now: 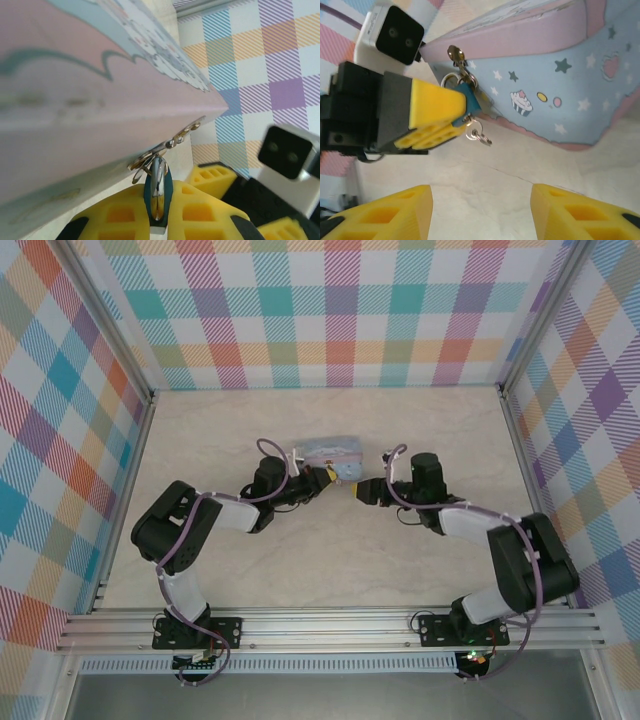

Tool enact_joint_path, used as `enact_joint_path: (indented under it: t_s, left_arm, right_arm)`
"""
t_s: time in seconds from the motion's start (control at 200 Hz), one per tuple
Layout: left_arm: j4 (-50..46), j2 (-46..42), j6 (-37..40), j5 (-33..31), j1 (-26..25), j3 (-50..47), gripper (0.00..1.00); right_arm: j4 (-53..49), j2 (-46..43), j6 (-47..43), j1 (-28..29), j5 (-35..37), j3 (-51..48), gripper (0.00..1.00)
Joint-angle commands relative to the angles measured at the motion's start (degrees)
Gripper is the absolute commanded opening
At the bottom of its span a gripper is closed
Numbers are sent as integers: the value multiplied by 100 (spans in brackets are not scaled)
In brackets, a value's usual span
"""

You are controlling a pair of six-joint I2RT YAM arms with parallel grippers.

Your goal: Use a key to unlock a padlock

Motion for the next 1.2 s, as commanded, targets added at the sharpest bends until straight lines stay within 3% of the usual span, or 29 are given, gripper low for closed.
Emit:
enact_joint_path:
  t_s: [0.0, 0.185, 0.34, 0.445, 0.7, 1.195]
  left_arm:
    - [-364, -336, -451, -158, 20, 62, 0]
    - [-711, -508, -897, -58, 71, 70, 0]
    - [-728, -536, -1170, 47, 107, 80, 0]
    - [-770, -561, -1260, 105, 126, 93, 0]
    - [-878, -629, -1325, 191, 143, 85, 0]
    - [-723, -592, -1411, 207, 169, -43, 0]
  right_arm:
    - [-627, -451, -1645, 633, 1666, -114, 55]
    - [-368, -614, -3121, 1319, 2799, -131, 55]
    - [847, -567, -4646, 1582, 2956, -565, 58]
    - [1003, -385, -5252, 1605, 2951, -475, 59]
    - [1446, 264, -5803, 1653, 3079, -76, 57]
    - [1692, 1006, -5773, 1764, 3198, 271, 42]
